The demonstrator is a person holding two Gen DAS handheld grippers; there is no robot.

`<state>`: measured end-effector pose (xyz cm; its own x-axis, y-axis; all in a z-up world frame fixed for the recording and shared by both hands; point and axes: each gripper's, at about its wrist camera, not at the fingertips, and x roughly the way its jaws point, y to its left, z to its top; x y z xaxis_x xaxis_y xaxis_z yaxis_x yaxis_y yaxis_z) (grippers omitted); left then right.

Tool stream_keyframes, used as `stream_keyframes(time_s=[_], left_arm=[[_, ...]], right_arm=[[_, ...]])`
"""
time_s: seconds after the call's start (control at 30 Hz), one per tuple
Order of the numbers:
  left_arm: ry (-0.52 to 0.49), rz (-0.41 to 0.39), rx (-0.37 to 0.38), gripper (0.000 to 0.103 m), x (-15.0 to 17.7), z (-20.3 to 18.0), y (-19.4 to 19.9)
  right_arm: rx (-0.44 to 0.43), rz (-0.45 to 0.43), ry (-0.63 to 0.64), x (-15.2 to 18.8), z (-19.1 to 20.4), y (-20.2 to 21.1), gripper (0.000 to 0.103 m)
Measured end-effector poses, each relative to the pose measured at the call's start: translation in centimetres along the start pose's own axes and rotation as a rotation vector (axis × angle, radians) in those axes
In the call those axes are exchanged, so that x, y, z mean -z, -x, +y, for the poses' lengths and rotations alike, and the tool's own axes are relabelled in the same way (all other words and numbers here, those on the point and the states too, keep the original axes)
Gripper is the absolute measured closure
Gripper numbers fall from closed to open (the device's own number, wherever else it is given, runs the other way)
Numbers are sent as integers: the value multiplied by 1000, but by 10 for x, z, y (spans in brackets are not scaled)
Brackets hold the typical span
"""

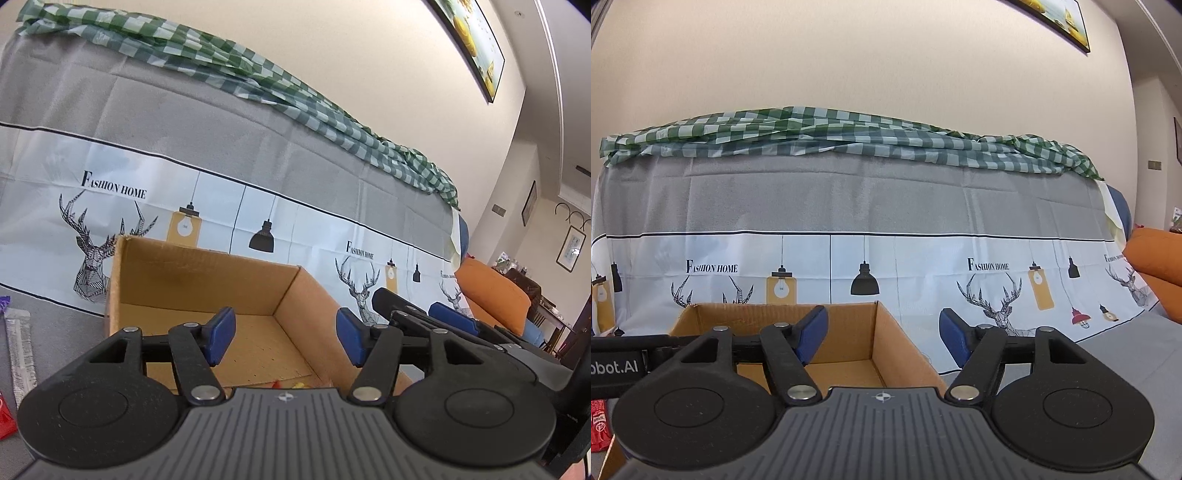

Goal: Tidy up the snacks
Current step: 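Move both open tools back to the snack pile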

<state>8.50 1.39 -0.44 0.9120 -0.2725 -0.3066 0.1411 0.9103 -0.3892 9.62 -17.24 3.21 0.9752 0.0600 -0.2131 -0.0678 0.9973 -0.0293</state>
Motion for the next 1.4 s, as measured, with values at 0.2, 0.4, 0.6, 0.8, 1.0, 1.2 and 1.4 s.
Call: stream_keyframes(time_s=[0.2, 0.4, 0.6, 0.8, 1.0, 1.2, 1.4], left_arm=[[15, -23, -21, 41, -5, 11, 10], [79, -60, -70, 47, -15, 37, 25], [102, -72, -159, 54, -23, 69, 41], [181, -34, -285, 62, -27, 112, 53], [245, -9, -410, 62, -29, 153, 69], [343, 1, -527, 62, -29, 194, 88], [416, 42, -632, 62, -23, 227, 100]], right_arm=[[-9, 7, -19, -4, 13, 1, 34], [-44, 10, -24, -6, 35, 3, 34], [-89, 13, -33, -10, 64, 10, 37], [-142, 10, -60, -15, 96, 22, 57], [-219, 4, -55, -19, 135, 40, 61], [-289, -24, -8, -15, 174, 54, 62], [-353, -8, 41, 0, 204, 56, 62]])
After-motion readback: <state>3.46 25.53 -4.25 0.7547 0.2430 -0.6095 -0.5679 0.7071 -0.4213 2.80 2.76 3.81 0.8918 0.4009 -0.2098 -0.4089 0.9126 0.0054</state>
